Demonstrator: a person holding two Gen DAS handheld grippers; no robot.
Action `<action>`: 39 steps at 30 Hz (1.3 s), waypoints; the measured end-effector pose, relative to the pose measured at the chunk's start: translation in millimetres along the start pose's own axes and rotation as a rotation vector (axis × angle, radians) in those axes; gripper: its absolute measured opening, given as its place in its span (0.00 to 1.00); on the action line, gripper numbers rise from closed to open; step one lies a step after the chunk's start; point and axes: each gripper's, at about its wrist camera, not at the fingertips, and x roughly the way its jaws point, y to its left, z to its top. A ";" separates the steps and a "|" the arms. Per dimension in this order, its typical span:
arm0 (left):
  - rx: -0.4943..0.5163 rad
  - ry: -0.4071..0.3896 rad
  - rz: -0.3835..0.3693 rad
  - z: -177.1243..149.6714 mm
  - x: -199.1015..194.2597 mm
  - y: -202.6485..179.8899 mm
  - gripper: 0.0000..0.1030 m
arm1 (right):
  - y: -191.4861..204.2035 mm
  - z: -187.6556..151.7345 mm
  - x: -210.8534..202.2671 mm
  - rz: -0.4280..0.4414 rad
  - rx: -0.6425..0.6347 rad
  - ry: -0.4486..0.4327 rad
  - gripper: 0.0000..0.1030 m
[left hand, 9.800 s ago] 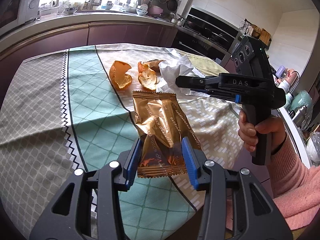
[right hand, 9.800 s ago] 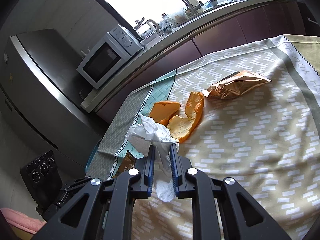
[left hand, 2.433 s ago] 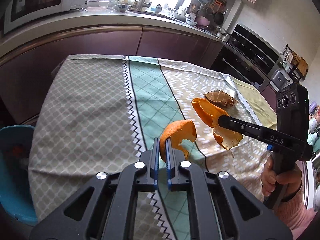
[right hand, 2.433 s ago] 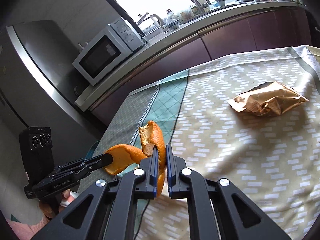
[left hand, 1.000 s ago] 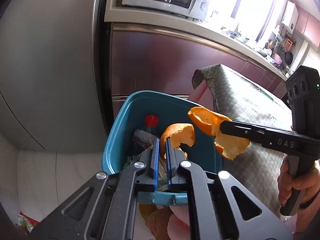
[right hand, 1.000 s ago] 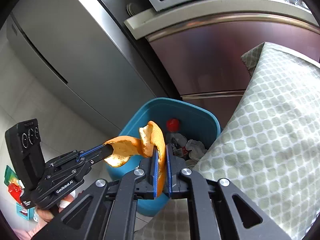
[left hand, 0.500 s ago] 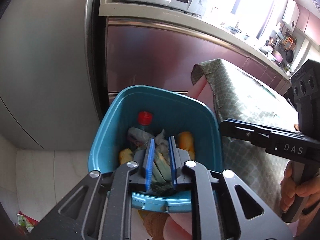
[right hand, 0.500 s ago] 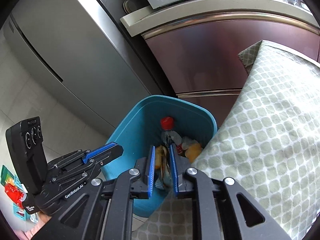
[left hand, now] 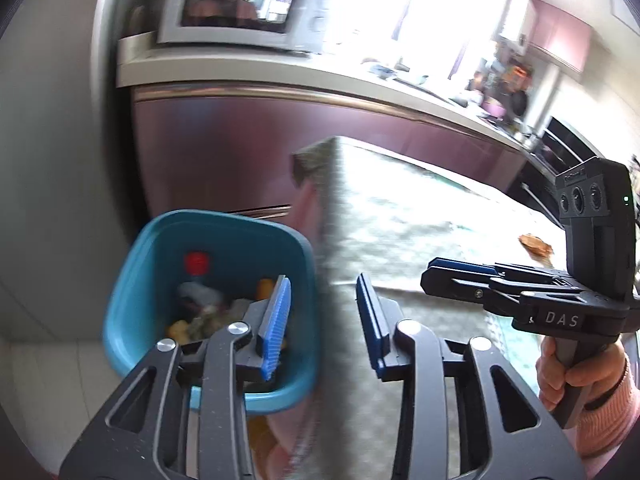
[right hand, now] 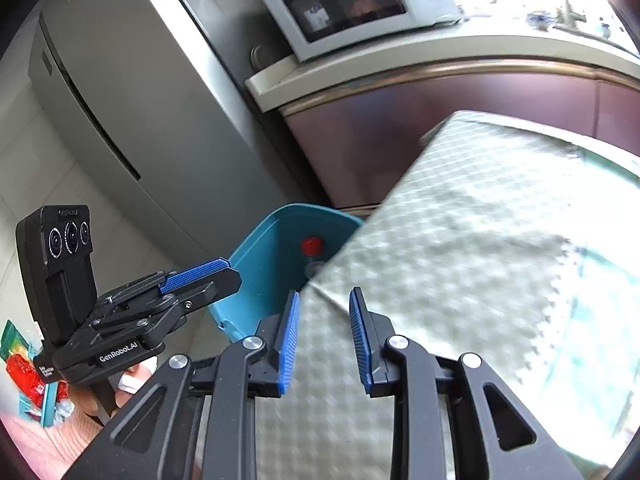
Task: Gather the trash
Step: 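Move the open right tool back over the gold wrapper, then close right tool on the gold snack wrapper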
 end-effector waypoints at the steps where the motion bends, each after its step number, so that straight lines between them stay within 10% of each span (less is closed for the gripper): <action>1: 0.012 -0.002 -0.013 -0.2 -0.7 -8.1 0.40 | -4.8 -3.0 -8.5 -0.015 0.002 -0.012 0.25; 22: 0.165 0.085 -0.198 -11.3 36.7 -123.6 0.49 | -165.2 -60.4 -172.5 -0.401 0.272 -0.225 0.34; 39: 0.205 0.116 -0.178 -12.2 52.7 -145.9 0.51 | -221.4 -39.3 -179.7 -0.631 0.215 -0.199 0.52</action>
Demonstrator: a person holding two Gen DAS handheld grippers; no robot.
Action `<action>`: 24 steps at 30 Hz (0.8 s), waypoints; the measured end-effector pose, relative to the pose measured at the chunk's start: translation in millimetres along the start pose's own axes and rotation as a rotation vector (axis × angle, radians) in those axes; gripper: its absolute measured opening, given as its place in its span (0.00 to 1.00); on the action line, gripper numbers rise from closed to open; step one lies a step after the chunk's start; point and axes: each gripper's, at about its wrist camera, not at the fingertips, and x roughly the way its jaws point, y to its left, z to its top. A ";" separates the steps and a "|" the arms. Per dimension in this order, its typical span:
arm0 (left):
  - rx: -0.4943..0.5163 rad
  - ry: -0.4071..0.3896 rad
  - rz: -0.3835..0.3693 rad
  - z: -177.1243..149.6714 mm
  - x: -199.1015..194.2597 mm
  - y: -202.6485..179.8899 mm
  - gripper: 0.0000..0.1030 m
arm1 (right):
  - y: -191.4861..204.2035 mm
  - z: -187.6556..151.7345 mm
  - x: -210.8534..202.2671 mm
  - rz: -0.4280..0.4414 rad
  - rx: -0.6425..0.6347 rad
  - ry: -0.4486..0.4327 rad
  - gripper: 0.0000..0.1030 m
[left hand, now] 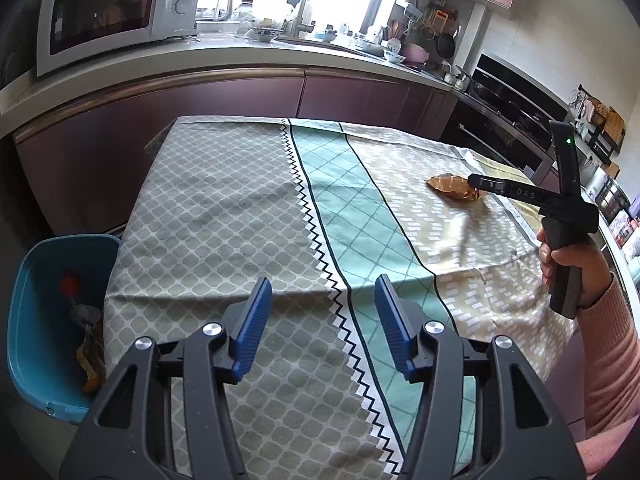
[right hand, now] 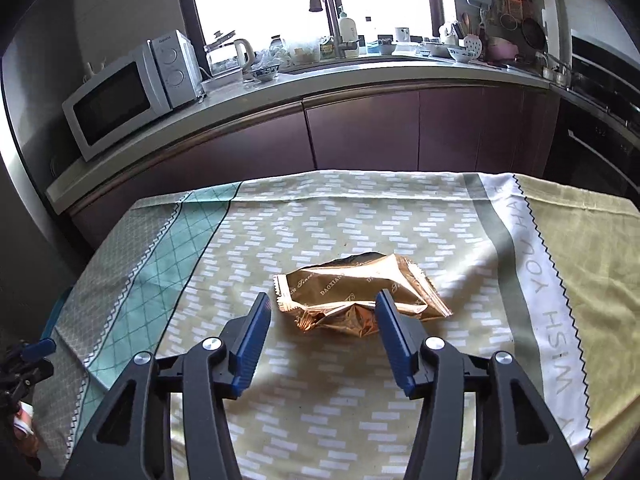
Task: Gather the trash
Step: 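Close right tool on the gold snack wrapper, then lift the gold wrapper with right tool and carry it over the bin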
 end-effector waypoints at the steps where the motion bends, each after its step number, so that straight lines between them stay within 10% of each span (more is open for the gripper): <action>1: 0.002 0.001 0.000 0.2 0.8 -1.1 0.52 | 1.5 0.2 4.0 -0.019 -0.024 0.010 0.53; 6: 0.012 0.009 -0.001 -0.6 3.0 -4.1 0.52 | 4.3 -4.8 26.1 -0.061 -0.097 0.070 0.53; 16: -0.001 0.023 -0.006 -0.7 6.2 -4.0 0.52 | -3.0 -7.9 25.3 -0.038 -0.076 0.077 0.20; 24: 0.007 0.018 -0.029 -0.6 4.8 -7.9 0.50 | 9.3 -9.2 -5.6 0.089 -0.047 0.029 0.19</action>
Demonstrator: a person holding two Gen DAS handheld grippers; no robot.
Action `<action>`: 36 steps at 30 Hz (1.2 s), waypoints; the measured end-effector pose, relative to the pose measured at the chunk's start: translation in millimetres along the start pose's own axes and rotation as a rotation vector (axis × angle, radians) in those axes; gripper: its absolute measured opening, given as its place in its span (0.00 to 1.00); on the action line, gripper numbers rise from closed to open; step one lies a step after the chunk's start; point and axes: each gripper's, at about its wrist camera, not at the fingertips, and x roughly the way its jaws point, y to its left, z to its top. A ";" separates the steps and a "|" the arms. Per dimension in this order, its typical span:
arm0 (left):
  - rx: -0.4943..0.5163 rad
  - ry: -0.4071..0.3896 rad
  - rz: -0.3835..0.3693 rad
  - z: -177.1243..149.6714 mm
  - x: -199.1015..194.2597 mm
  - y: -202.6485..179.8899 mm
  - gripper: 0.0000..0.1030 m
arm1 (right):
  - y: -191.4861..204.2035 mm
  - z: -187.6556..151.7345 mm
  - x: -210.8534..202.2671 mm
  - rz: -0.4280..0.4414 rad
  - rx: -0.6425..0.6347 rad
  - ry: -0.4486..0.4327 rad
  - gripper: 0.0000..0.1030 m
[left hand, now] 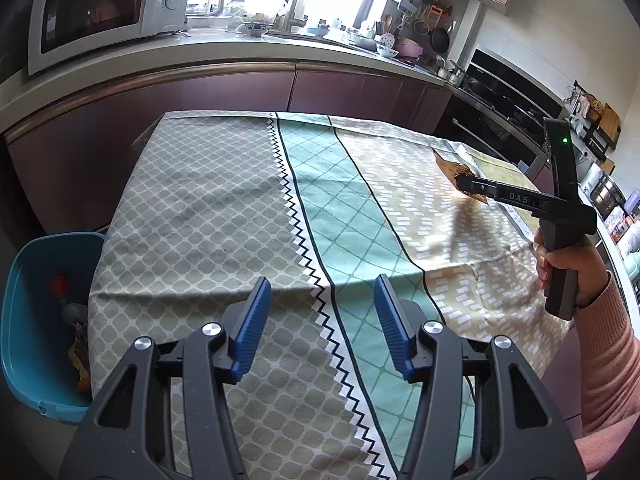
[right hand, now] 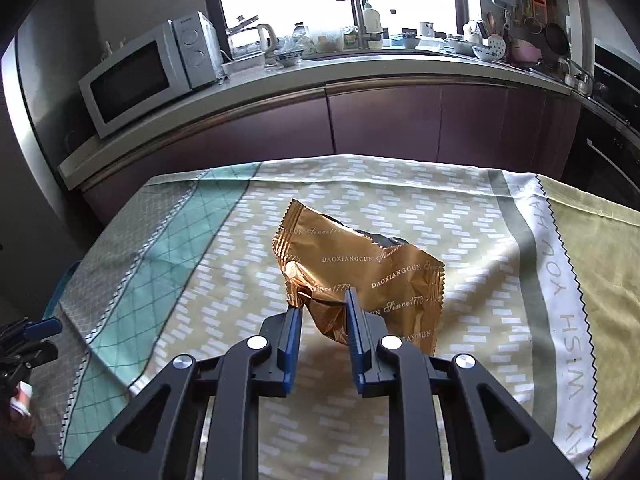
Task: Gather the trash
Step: 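Lift the gold wrapper with right tool and carry it over the bin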
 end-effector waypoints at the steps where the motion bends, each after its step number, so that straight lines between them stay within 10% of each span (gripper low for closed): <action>1: 0.002 0.000 -0.005 0.1 -0.6 -1.1 0.50 | 5.9 -0.3 -3.9 0.025 -0.008 -0.004 0.19; 16: -0.015 -0.021 0.041 -21.9 -31.6 21.1 0.41 | 142.8 -20.7 -30.1 0.424 -0.188 0.025 0.19; 36: -0.193 -0.120 0.279 -49.0 -114.5 138.8 0.41 | 323.2 -7.8 28.4 0.711 -0.354 0.168 0.20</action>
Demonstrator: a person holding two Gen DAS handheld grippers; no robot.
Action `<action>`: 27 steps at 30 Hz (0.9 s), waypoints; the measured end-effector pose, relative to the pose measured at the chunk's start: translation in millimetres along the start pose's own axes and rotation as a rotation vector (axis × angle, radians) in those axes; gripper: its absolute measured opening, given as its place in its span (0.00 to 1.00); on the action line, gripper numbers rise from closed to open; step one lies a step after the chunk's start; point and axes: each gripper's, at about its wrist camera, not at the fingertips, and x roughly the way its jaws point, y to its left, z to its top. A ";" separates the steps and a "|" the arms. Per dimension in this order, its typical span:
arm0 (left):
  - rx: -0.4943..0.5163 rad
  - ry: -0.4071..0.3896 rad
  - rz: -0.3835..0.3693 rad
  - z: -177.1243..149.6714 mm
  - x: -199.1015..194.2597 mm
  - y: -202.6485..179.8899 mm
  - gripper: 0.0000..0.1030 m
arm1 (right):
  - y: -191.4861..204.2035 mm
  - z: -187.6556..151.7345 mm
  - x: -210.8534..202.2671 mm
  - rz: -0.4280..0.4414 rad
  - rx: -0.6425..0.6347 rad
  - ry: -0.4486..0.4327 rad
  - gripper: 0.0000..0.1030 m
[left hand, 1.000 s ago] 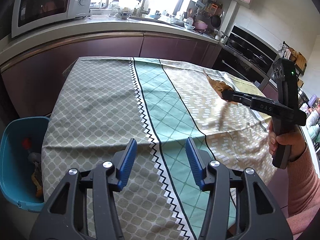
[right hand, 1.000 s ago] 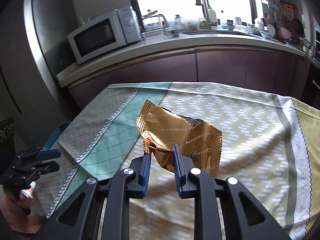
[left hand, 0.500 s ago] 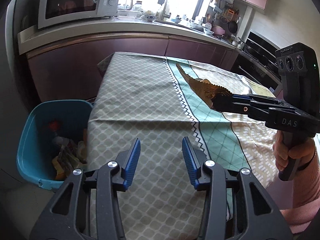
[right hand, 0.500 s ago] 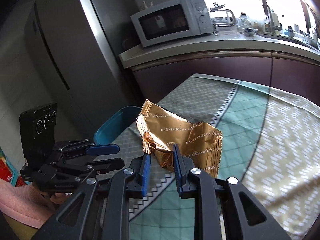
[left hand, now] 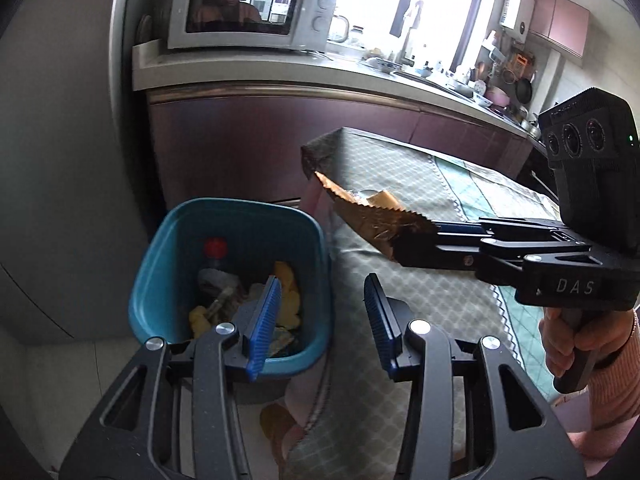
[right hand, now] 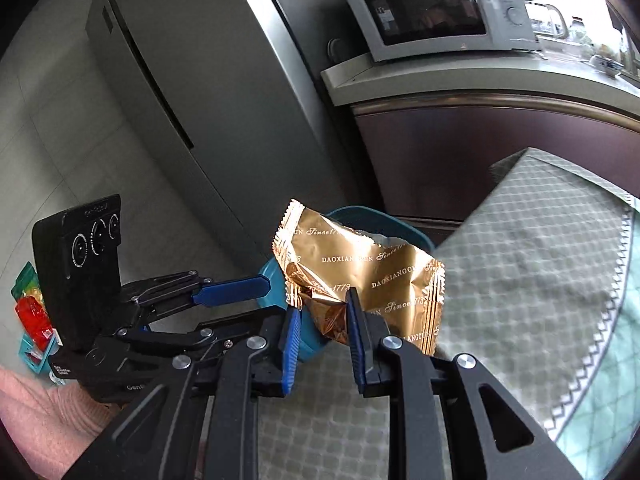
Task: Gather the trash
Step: 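Lift the gold wrapper with right tool and carry it over the bin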
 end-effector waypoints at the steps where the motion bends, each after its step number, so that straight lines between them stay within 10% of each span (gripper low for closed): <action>1: -0.006 0.000 0.005 0.6 0.1 4.8 0.41 | 2.3 2.6 5.8 0.004 -0.002 0.007 0.20; 27: -0.074 0.035 0.054 -2.3 29.8 58.3 0.41 | -0.4 20.3 87.9 0.045 0.105 0.118 0.21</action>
